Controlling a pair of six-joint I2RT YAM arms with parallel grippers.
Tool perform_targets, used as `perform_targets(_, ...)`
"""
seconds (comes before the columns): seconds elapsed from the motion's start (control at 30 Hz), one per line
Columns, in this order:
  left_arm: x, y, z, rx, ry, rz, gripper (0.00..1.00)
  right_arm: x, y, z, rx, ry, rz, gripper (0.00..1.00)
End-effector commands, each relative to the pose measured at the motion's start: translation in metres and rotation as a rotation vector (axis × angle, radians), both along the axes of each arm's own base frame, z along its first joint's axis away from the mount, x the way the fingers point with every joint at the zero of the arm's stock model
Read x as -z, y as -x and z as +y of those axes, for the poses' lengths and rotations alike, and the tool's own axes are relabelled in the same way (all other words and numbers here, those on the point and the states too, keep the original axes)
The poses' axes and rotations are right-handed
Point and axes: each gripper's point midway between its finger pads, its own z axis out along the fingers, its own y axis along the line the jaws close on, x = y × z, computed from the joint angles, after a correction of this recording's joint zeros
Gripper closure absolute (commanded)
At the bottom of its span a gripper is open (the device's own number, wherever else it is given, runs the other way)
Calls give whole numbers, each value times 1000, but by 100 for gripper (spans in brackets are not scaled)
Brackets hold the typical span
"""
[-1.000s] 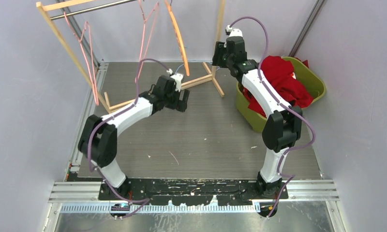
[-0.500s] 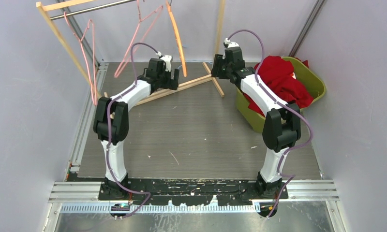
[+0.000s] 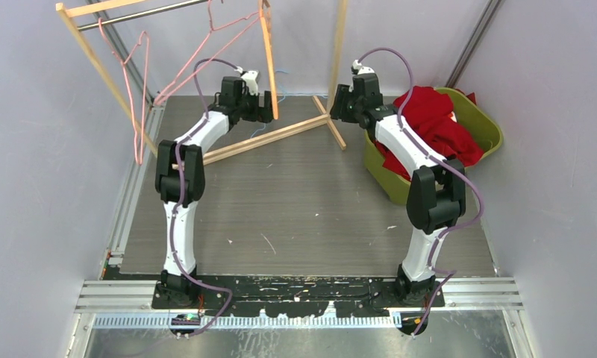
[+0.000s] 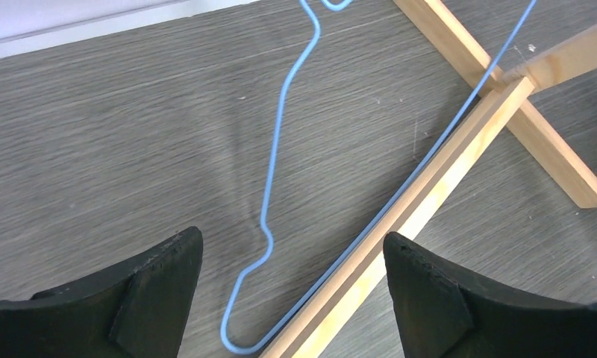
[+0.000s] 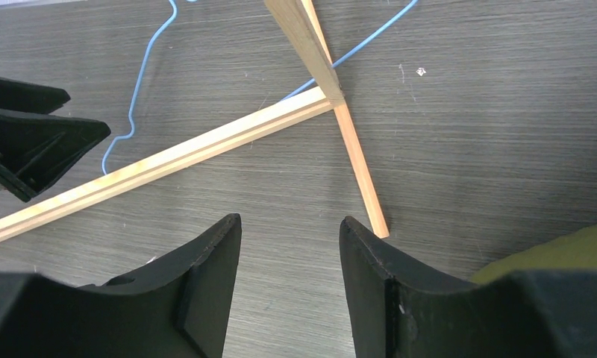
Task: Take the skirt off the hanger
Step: Pick up the hanger at the center of the board.
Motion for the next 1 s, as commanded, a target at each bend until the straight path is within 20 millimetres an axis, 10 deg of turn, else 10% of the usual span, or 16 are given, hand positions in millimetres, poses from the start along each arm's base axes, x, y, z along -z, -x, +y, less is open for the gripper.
perform_targets(0.0,-6,-3,-21,107,79,4,10,-26,-13,-3,13,-48,-74,44)
perform_targets(0.6,33,-18,-31,124,121,78,11,-12,-14,-21,37,-73,-35,47)
perform_targets(0.87,38,-14,-34,138,137,100,56,-10,-10,-21,33,-83,-28,48)
perform_targets(0.97,38,-14,-33,136,133,106,96,-10,-9,-21,32,-84,-25,49)
